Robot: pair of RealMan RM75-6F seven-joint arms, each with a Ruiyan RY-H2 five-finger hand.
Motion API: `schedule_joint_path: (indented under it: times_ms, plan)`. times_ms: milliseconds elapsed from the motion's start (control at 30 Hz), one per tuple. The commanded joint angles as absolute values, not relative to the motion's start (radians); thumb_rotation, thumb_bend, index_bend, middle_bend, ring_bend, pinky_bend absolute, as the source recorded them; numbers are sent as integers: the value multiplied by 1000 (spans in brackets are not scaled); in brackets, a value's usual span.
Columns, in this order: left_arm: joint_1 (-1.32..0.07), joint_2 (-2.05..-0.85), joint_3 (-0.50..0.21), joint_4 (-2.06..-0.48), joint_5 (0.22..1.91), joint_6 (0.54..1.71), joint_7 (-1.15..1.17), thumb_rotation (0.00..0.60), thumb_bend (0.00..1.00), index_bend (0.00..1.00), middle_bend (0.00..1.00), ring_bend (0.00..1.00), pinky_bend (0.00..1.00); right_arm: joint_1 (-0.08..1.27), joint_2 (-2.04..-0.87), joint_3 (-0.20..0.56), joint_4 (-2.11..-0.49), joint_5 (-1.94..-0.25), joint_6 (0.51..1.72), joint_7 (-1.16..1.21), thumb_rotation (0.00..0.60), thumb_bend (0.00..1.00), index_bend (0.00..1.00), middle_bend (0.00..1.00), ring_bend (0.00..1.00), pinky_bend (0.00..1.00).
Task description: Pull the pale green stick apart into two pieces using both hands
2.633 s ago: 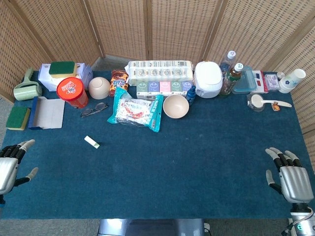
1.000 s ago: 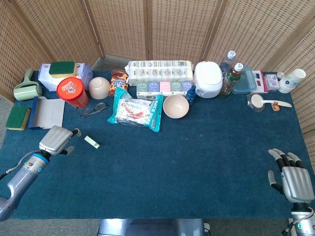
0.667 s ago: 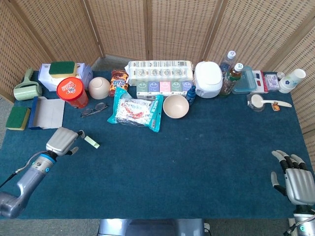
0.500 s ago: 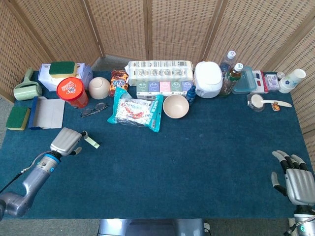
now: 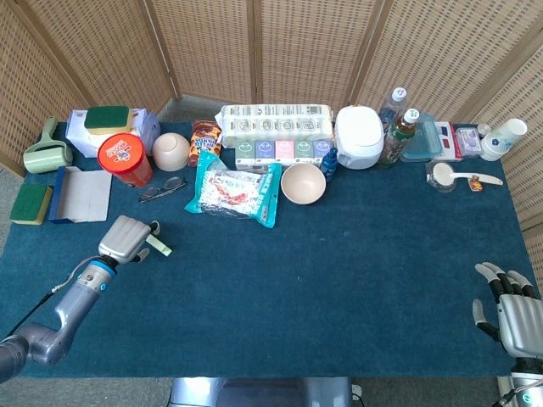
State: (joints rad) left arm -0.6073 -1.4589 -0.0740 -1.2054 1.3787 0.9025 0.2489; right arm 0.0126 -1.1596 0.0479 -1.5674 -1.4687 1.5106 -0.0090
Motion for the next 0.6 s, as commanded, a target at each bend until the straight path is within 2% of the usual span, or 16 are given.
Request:
schedule_joint_path:
  times_ms: [33, 600]
  plan:
    - [-612, -1463, -72, -1203, 1376, 898, 246, 600, 275, 370, 960, 935, 902, 10, -1159, 47, -1568, -1468, 1513, -8, 600, 521, 199, 232, 289, 175]
    - [-626, -1493, -59, -1190, 1389, 923, 257, 600, 275, 367, 958, 935, 902, -3, -1159, 49, -1564, -1470, 1522, 10, 600, 521, 200, 234, 293, 175]
